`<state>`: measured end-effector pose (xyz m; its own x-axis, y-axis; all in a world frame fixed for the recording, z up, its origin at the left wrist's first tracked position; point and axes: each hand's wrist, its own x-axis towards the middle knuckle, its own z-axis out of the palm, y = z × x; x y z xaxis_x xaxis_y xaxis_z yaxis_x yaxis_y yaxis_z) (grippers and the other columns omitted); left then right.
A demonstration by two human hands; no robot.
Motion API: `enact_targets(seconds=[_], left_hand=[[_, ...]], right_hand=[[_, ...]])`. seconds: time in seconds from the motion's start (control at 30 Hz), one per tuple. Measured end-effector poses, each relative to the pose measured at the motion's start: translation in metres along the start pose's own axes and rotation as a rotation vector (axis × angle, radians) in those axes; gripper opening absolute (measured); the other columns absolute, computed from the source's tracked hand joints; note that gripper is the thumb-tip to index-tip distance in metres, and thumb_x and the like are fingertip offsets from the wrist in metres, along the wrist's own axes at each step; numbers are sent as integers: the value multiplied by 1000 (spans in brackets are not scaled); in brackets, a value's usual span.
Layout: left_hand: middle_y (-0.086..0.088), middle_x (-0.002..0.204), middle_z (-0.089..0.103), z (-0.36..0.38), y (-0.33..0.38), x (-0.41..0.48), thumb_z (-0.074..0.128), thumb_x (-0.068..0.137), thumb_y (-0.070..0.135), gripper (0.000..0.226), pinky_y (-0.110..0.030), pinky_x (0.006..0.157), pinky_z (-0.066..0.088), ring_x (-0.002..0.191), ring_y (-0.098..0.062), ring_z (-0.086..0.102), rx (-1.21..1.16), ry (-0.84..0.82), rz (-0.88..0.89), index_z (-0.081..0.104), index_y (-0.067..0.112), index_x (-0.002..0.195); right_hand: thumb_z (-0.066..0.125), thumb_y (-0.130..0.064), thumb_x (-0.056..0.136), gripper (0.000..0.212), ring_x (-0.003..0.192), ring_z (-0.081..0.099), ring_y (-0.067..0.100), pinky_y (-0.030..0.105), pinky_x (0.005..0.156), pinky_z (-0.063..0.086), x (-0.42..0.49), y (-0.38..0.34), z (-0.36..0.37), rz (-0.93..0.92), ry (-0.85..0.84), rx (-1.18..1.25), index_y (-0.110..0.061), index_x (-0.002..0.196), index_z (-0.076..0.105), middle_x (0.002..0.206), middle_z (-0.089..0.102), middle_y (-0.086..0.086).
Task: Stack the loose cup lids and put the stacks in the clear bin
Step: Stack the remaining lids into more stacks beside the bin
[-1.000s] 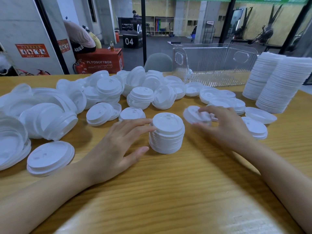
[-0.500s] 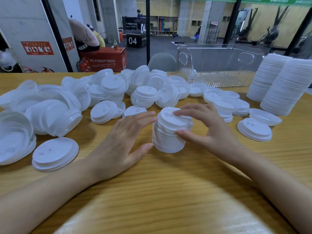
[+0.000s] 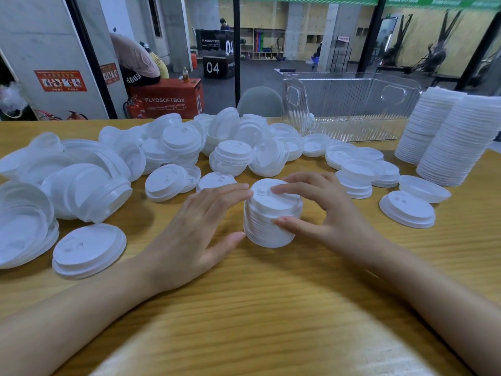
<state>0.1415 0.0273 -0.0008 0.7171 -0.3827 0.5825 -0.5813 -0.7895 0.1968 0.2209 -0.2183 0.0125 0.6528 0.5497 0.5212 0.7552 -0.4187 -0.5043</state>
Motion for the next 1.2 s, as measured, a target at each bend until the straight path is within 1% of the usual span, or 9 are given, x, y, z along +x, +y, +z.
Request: enact_targets(seconds=[0.17, 0.3, 0.43, 0.5, 0.6, 0.73, 0.83, 1.03, 1.2], left_hand=[[6, 143, 49, 0, -6, 1, 52, 93, 38, 46, -43, 106, 36, 132, -14, 45, 30, 97, -73, 44, 24, 137], [5, 138, 53, 0, -18, 3, 49, 90, 44, 46, -50, 104, 38, 127, -18, 47, 48, 153, -251, 51, 23, 130], [-1, 146, 46, 2, -21, 7, 34, 85, 59, 68, -47, 112, 30, 133, -24, 39, 130, 19, -404, 49, 19, 138], [0, 157, 32, 4, -19, 9, 26, 85, 66, 79, -42, 116, 19, 143, -23, 26, 185, -120, -460, 36, 21, 149], [3, 162, 20, 7, -19, 11, 32, 98, 58, 67, -38, 120, 6, 150, -19, 7, 273, -263, -510, 18, 25, 155], [-1, 151, 37, 5, -14, 12, 46, 98, 47, 58, -38, 117, 14, 143, -22, 21, 284, -136, -511, 35, 21, 149], [-5, 148, 36, 4, -13, 13, 54, 95, 44, 53, -37, 113, 19, 139, -23, 23, 245, -61, -554, 45, 23, 143], [-3, 156, 29, 2, -17, 15, 53, 96, 45, 47, -42, 116, 16, 143, -24, 16, 132, -163, -668, 45, 34, 141], [7, 123, 51, 2, -19, 13, 65, 89, 40, 30, -40, 105, 32, 128, -20, 33, 69, -51, -656, 54, 26, 113]], right_hand=[[56, -62, 84, 43, 127, 38, 10, 37, 108, 34, -4, 2, -7, -35, 7, -9, -45, 123, 60, 136, 50, -20], [51, -56, 91, 38, 127, 40, 18, 38, 106, 36, -4, 4, -11, -75, 7, -29, -38, 122, 63, 132, 55, -20], [50, -54, 92, 38, 124, 42, 19, 38, 105, 37, -4, 5, -10, -95, -10, -41, -36, 122, 63, 128, 58, -20], [50, -53, 93, 40, 124, 42, 18, 38, 105, 37, -5, 5, -10, -105, -5, -43, -33, 124, 63, 129, 57, -19], [48, -51, 94, 41, 124, 42, 19, 39, 106, 37, -7, 4, -10, -122, 17, -60, -30, 127, 62, 131, 56, -17], [45, -49, 97, 41, 123, 44, 22, 38, 104, 35, -8, 4, -12, -187, 39, -198, -28, 129, 60, 135, 52, -14], [38, -54, 101, 45, 125, 43, 21, 36, 105, 34, -15, 8, -15, -199, 40, -215, -28, 132, 55, 138, 50, -13], [32, -58, 101, 53, 126, 42, 17, 36, 108, 32, -19, 12, -9, -160, 60, -149, -25, 134, 55, 140, 50, -10], [32, -55, 102, 53, 124, 43, 19, 34, 107, 33, -21, 11, -11, -203, 58, -160, -20, 131, 58, 138, 52, -9]])
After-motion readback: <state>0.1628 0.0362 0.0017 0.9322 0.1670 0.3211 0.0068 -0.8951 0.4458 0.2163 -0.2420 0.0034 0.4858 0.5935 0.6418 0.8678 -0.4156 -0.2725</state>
